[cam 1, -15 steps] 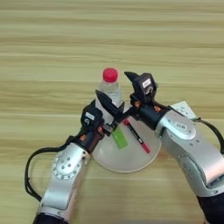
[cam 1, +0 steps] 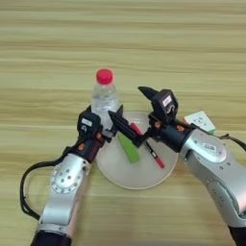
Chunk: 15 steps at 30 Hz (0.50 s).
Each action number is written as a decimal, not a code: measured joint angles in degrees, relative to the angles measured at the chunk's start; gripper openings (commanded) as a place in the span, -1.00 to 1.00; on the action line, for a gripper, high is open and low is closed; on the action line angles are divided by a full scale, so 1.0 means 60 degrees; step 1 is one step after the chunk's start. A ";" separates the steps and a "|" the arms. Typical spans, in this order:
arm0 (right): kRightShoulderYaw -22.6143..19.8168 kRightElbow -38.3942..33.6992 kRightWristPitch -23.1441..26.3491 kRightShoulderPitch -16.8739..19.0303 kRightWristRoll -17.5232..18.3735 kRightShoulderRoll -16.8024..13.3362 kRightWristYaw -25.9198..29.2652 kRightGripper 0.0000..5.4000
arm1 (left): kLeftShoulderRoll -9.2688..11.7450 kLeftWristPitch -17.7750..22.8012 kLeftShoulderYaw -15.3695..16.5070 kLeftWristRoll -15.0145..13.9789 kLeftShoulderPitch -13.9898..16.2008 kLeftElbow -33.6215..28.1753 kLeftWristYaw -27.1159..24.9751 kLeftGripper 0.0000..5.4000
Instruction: Move the objects on the table
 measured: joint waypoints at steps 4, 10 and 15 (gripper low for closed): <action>-0.0047 0.0000 0.0000 0.0004 0.0010 -0.0014 0.0007 1.00 | -0.0074 -0.0079 0.0278 0.0002 -0.0013 0.0000 0.0225 0.16; -0.0370 0.0040 -0.0187 0.0085 0.0026 -0.0071 0.0022 1.00 | -0.0123 -0.0119 0.0869 0.0006 -0.0292 0.0106 0.0785 0.16; -0.0879 0.0518 -0.0674 0.0102 -0.0047 -0.0120 -0.0102 1.00 | -0.0101 -0.0138 0.1152 0.0008 -0.0375 0.0308 0.0981 0.16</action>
